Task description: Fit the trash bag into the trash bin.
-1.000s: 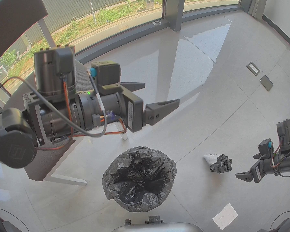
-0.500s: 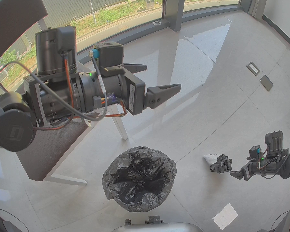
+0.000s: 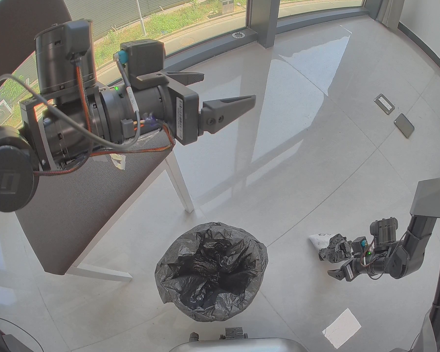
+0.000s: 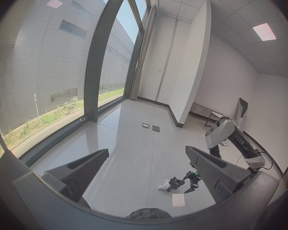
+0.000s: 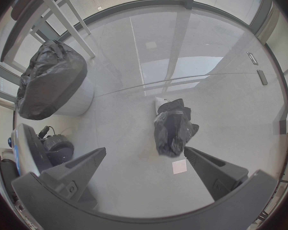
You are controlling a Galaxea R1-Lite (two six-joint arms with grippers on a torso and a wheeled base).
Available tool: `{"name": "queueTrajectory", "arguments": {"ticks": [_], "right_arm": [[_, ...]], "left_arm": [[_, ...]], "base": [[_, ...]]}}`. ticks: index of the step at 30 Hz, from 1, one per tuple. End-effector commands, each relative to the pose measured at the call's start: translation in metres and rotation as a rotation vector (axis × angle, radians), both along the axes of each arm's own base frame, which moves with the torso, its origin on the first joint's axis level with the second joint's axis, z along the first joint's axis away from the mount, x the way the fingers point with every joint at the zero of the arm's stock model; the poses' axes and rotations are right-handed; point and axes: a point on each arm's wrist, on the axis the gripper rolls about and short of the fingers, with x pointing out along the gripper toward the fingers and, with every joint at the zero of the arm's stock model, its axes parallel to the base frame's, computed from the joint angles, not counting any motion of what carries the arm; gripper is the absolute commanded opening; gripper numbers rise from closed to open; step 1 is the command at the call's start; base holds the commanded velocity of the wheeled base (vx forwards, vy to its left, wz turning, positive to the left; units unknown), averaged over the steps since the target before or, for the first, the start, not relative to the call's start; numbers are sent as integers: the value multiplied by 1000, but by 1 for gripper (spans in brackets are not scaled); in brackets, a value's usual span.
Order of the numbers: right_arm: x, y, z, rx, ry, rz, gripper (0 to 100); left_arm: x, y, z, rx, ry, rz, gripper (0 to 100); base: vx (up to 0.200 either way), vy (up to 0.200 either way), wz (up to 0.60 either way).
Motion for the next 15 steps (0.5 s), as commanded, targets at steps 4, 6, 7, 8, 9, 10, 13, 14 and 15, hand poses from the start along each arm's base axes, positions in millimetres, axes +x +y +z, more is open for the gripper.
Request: {"name": "queueTrajectory", "arguments": {"ticks": [4,6,7,8,9,10,13,14,15], "right_arm": [[28,-3,-27,1,-11,-12,100],[34,-6,-27,-1,-28,-21,100],[35,-7,-27,-2,-30,-21,100],[36,-7,-27,-5,-36,-19,100],[38,-8,-27,-5,-42,-21,100],[38,-8,-27,-5,-42,-21,100],[44,-10,-26,-5,-60,-27,100],[44,-10,-26,-6,-59,-26,100],[44,-10,-26,-6,-59,-26,100]], "left_arm": [[-6,5,7,-23,-9,1,100],[-5,6,8,-33,-11,4,100],[-5,7,9,-38,-12,7,100],[-5,7,9,-44,-11,7,100],[-5,8,10,-49,-10,8,100],[-7,9,11,-51,-14,8,100],[-7,10,10,-50,-11,11,100],[-8,12,9,-49,-10,16,100],[-8,13,8,-46,-6,18,100]], "base": [[0,0,0],[0,0,0],[0,0,0],[0,0,0],[0,0,0],[0,0,0],[0,0,0],[0,0,0],[0,0,0]]}}
